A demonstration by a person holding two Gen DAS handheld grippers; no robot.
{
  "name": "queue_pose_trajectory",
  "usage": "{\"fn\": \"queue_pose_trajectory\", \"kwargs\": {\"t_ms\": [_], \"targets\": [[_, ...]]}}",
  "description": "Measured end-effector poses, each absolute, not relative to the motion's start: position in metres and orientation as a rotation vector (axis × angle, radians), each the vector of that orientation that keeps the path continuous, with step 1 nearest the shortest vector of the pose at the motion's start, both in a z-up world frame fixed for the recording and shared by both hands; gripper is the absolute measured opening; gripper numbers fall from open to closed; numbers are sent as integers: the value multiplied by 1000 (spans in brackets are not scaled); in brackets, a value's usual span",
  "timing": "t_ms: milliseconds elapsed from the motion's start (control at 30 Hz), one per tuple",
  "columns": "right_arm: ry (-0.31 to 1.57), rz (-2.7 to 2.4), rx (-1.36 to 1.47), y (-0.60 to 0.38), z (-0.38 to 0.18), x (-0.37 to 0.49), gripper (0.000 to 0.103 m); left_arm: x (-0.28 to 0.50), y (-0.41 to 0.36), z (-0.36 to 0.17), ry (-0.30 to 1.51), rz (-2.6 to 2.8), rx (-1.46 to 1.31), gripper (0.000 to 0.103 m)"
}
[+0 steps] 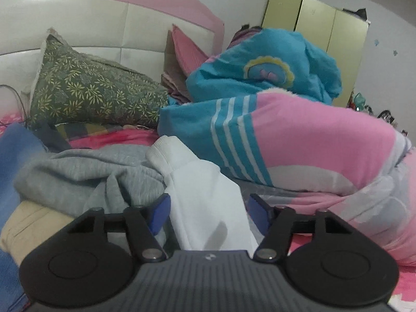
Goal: Fold clothes
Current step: 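Reach the left gripper into the clothes pile and grasp a white sock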
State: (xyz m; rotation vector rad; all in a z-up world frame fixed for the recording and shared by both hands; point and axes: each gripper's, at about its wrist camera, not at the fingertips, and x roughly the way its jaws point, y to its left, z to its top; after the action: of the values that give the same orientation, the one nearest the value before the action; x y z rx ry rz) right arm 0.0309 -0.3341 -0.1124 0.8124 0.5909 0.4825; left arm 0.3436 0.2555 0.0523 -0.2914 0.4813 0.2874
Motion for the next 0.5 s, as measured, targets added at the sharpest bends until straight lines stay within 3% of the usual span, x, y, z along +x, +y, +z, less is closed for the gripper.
{"fn": "queue_pose_trajectory", "kwargs": {"t_ms": [233,300,400,500], "targets": [[587,486,824,-333,-114,33,16,361,263,49,500,324,-277,42],[586,486,825,-332,-114,33,16,361,266,50,498,333,-295,43],[586,488,827,-332,-115,33,16,361,267,51,490,352,-288,57],[585,489,829,-332,-115,33,16,364,267,50,489,383,-274,58]]}}
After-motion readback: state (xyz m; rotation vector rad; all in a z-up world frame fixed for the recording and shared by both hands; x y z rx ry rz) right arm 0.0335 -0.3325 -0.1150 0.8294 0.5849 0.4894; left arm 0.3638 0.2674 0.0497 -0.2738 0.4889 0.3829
